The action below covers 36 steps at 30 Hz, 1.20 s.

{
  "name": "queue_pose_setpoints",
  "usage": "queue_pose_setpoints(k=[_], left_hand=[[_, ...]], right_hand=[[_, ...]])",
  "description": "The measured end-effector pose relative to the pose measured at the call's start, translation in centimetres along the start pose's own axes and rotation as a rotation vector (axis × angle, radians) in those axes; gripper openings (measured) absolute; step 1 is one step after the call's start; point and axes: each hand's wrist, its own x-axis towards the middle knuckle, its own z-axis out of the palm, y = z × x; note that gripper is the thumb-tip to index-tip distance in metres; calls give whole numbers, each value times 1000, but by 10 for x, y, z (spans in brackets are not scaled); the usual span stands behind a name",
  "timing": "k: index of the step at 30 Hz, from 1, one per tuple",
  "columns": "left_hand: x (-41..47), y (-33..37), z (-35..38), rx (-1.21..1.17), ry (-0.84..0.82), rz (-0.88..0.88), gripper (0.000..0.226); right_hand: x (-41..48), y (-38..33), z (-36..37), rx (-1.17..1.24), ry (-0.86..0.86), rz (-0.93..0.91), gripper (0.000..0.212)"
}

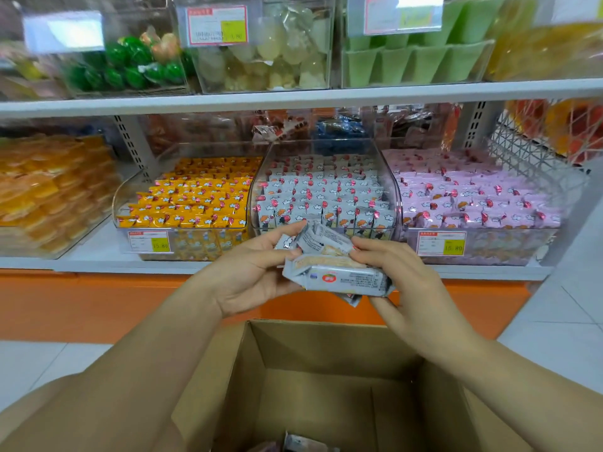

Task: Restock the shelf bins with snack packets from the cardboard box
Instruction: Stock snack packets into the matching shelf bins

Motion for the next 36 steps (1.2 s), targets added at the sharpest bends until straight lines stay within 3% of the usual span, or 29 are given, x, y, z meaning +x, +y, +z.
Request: queue_pose_setpoints(k=[5,11,13,18,23,27,31,34,36], left_hand=[[-6,5,-1,18,-26,-14,56],[-1,0,9,170,12,22,37],[0,2,8,235,31,27,32],[-1,8,0,293,58,57,34],[-6,6,3,362,-5,83,27],[-8,3,3,439,-64,90,38],[-6,1,1,527,-82,144,41],[-2,-2,1,582,-13,173,46],[0,-2,3,464,30,146,43]], right_hand=[[-2,2,2,-6,4,-51,43],[1,4,5,-27,-67,-80,42],[4,3,0,76,-113,31,41],[14,0,-12,446,-68,543,24],[16,-5,-13,1008,-136,961,45],[14,-9,-9,1122,-275,1002,47],[16,-3,-6,1098,-148,1021,30],[16,0,-5,1114,-51,1011,34],[16,0,-5,1123,22,1003,38]])
